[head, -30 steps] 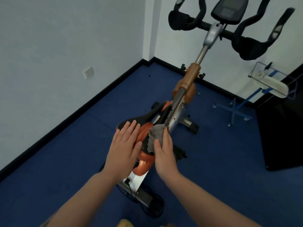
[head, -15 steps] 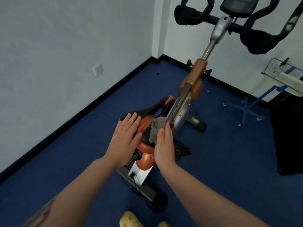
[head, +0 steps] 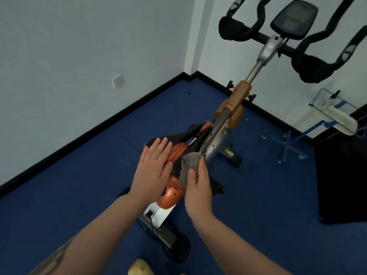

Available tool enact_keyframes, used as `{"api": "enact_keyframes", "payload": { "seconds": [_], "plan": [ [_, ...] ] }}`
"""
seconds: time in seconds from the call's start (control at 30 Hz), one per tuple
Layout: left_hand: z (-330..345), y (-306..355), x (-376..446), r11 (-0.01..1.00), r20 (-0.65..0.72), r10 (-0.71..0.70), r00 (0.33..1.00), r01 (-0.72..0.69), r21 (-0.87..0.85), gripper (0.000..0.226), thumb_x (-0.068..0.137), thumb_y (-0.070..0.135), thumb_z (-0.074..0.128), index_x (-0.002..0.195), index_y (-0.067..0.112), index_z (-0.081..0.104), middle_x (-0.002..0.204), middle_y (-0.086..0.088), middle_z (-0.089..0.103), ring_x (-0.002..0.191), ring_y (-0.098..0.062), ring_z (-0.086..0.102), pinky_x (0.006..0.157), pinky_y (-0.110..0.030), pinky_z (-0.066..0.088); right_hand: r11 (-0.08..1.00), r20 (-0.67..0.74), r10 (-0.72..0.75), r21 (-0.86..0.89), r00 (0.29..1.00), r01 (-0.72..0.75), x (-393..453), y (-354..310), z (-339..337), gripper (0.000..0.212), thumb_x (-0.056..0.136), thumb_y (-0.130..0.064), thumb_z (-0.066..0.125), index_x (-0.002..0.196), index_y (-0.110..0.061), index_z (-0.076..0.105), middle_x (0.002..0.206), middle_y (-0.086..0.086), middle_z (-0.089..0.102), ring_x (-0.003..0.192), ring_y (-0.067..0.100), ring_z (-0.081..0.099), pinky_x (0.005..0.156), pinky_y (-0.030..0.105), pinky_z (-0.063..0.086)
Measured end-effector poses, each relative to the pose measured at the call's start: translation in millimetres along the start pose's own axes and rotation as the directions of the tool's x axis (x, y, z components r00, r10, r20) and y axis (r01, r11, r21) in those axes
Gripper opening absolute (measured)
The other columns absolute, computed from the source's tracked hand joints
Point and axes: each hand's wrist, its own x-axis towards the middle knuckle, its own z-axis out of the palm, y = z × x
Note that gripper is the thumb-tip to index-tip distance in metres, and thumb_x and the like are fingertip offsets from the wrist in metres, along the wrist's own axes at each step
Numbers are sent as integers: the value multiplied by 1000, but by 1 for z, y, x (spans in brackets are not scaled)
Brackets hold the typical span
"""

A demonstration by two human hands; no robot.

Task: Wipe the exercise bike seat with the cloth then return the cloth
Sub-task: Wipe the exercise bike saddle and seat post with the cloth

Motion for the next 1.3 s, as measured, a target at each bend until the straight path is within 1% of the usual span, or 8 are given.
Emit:
{"api": "enact_keyframes", "payload": {
  "seconds": [0.17,0.43,0.63,0.8,0.87,1.03,1.2,1.3],
  "plan": [
    [4,-3,-2,1000,-40,16,999,-16,3,61,92,41,14,148,19,25,156,6,17,142,-2,-1,118,-29,-7,993,40,105,58,994,-107,31,-9,-7,51,101,-35,38,150,-39,22,150,-8,40,135,15,43,113,39,37],
    [7,0,-3,1000,-105,6,994,-7,-16,53,94,34,26,144,18,36,152,6,27,143,-9,13,119,-30,0,984,229,97,122,968,-127,40,-26,-60,42,96,-26,55,139,-27,50,131,-9,62,114,6,61,94,24,53],
    [14,9,-2,994,-158,-112,981,110,-18,48,95,33,30,142,26,38,152,14,28,143,-1,9,119,-31,4,996,328,-84,38,941,75,96,-61,-74,46,96,-31,55,141,-35,45,132,-18,57,118,2,57,103,34,48],
    [29,46,5,926,-319,-366,874,377,-30,47,92,31,32,136,28,47,147,17,36,142,2,13,118,-27,4,925,600,-273,-52,752,377,150,-88,-55,48,97,-28,53,142,-34,42,128,-26,54,117,-13,50,101,14,43],
    [36,63,10,878,-376,-459,805,476,-52,48,91,30,32,136,28,48,146,18,37,141,1,14,118,-27,4,877,705,-293,-72,646,476,164,-92,-43,49,97,-28,53,144,-34,39,135,-21,52,122,-8,49,106,19,40],
    [51,86,13,797,-417,-567,711,601,-58,49,94,30,28,141,28,39,150,16,28,143,-2,9,117,-27,4,768,861,-288,-55,420,638,187,-94,-10,50,98,-29,51,145,-36,38,142,-13,51,127,0,48,109,26,39],
    [65,99,-4,720,-391,-622,678,692,56,50,98,40,22,147,31,24,155,17,14,144,-4,4,114,-26,1,651,952,-208,-36,224,758,190,-102,11,50,98,-30,50,145,-39,36,146,-14,46,131,2,42,105,19,31],
    [68,104,-10,694,-403,-632,662,715,85,50,99,41,22,147,29,23,155,14,18,143,-3,4,113,-25,3,567,983,-147,-9,112,824,191,-105,24,49,98,-33,50,145,-42,35,147,-16,44,133,3,41,104,19,29]
  ]
}}
